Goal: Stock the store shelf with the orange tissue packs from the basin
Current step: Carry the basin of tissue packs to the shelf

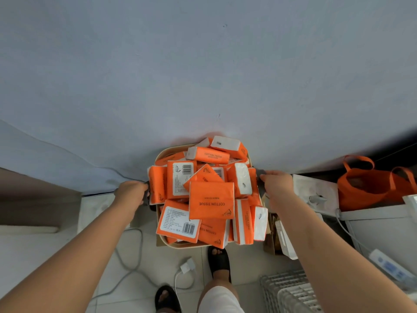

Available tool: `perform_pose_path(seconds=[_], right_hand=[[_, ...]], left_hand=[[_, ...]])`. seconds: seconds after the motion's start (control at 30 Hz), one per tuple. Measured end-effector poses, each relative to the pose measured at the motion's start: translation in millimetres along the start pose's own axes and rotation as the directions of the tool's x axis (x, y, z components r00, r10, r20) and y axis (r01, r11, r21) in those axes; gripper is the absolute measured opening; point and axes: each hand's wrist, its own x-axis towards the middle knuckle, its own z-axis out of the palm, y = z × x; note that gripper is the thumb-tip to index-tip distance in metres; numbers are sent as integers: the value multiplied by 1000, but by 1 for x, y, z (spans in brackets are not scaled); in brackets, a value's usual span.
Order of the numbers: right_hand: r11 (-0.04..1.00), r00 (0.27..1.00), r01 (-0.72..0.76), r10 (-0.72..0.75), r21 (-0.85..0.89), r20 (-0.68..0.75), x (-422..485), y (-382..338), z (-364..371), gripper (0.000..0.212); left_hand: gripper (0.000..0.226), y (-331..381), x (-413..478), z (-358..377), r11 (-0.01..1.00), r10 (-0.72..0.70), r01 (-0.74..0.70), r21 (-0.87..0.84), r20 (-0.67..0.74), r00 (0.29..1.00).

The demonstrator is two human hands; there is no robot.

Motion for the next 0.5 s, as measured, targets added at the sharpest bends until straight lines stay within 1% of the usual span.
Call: perform_pose_path(seconds=[0.13,0.23,0.33,0.5], right_hand=[[998,999,52,-51,-27,19,-19,-7,-3,17],[997,997,74,-72,-36,37,-41,-14,-5,14],[993,993,107,-105,-47,50,-68,-23,-4,13],[985,984,164,-160,-49,77,-125,-39,2,15]], left_hand=[[12,4,-13,-17,999,43,-43,-31,8,999],[13,6,-29,-35,997,62,-62,-36,-6,998],[14,4,-41,-59,998,66,-67,-19,-18,998],[10,-6,-67,-122,995,61,-66,-72,-71,996]])
